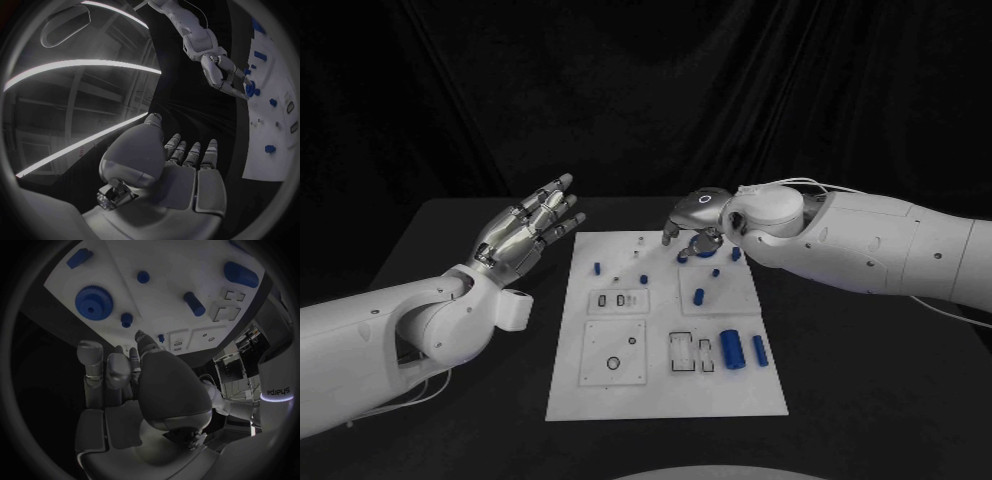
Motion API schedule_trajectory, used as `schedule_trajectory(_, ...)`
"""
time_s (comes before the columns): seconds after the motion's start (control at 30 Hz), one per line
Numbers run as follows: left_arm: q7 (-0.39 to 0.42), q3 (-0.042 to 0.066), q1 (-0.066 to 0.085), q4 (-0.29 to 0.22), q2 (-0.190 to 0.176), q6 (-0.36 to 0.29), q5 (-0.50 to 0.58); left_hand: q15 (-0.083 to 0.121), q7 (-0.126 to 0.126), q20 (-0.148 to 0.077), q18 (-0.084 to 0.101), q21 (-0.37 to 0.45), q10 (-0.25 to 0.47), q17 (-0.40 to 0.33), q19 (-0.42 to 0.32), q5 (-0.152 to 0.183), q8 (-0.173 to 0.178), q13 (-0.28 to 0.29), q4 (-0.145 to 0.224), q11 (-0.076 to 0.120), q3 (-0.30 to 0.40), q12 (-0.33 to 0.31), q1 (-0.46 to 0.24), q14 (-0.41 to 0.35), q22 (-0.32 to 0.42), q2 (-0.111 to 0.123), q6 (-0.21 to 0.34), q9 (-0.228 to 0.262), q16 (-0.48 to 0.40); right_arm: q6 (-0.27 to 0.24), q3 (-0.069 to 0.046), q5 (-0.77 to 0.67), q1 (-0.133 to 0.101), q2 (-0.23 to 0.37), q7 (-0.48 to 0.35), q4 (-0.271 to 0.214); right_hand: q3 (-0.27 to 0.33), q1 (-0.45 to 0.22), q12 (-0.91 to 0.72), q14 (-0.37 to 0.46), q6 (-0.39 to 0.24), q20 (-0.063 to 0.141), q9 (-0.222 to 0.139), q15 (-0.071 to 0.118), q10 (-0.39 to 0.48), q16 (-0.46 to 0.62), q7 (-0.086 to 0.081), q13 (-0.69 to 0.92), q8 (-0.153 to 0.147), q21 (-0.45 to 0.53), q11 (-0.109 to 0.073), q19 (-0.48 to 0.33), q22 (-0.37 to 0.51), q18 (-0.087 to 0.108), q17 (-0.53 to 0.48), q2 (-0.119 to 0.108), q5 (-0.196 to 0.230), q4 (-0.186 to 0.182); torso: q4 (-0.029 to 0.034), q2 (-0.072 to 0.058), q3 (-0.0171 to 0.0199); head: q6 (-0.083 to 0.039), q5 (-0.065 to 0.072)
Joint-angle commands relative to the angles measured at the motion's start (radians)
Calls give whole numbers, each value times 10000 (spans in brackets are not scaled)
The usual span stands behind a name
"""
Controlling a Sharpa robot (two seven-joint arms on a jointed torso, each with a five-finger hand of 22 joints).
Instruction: Assemble the parts on the task board
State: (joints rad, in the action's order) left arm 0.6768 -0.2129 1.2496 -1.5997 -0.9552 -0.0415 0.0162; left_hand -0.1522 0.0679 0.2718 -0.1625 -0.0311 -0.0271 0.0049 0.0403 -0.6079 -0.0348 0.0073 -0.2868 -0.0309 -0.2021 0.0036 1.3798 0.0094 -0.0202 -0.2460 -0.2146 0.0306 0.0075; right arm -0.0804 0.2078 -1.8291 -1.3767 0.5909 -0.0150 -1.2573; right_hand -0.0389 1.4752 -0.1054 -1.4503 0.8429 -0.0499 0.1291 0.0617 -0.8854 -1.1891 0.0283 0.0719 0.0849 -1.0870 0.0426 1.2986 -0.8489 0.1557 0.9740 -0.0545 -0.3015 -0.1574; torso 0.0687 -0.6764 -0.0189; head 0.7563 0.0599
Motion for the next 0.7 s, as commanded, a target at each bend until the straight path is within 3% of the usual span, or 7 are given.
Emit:
schedule_trajectory(0.03, 1547, 9, 29, 22, 47, 257, -32, -50, 21, 74, -187, -68, -54, 22, 25, -37, -60, 17, 1, -64, 70, 61, 126, 54, -21, -18, -85, 9, 74, 230, -6, -257, 65, 22, 310, 57, -55, -8, 60, 38, -8, -1, 11, -31, 52, 69, 6, 13, -50, -10, -8, -92, 37, -155, -35, -110, -43, 37, 4, 28, -5, 63, 14)
schedule_trajectory(0.43, 1437, 9, 29, 91, 83, 318, -32, -96, 59, 97, -189, -94, -72, 34, 55, -47, -61, 21, -6, -112, 87, 66, 154, 82, -33, -14, -88, 7, 103, 2, -6, -326, 263, -81, 330, 414, -173, -149, -148, -71, 117, -14, 59, -39, -263, -263, -48, 153, -19, -313, 1, -26, -421, -213, 394, -78, -74, 75, -12, 22, -12, 231, -41)
schedule_trajectory(0.53, 1417, 9, 29, 97, 92, 327, -32, -124, 88, 110, -188, -102, -93, 37, 64, -88, -58, 26, 4, -153, 97, 73, 186, 93, -35, 12, -82, 5, 115, -23, -6, -329, 280, -112, 314, 486, -230, -144, -179, -6, 193, -17, 87, -40, -285, -158, -77, 175, 14, -225, -10, -122, -306, -183, 232, -59, -102, 104, -17, 23, -11, 357, -57)
schedule_trajectory(0.7, 1327, 8, 29, 90, 120, 435, -32, -134, 135, 118, -184, -109, -133, 39, 70, -170, -63, 36, 32, -209, 110, 86, 253, 98, -36, 74, -105, 8, 123, -370, -6, -331, 310, -161, 140, 623, -527, -66, -326, 31, 361, -27, 171, -47, -449, -234, -145, 249, 69, -325, -12, -189, -512, -197, 322, -16, -531, 207, -7, 30, -9, 419, -50)
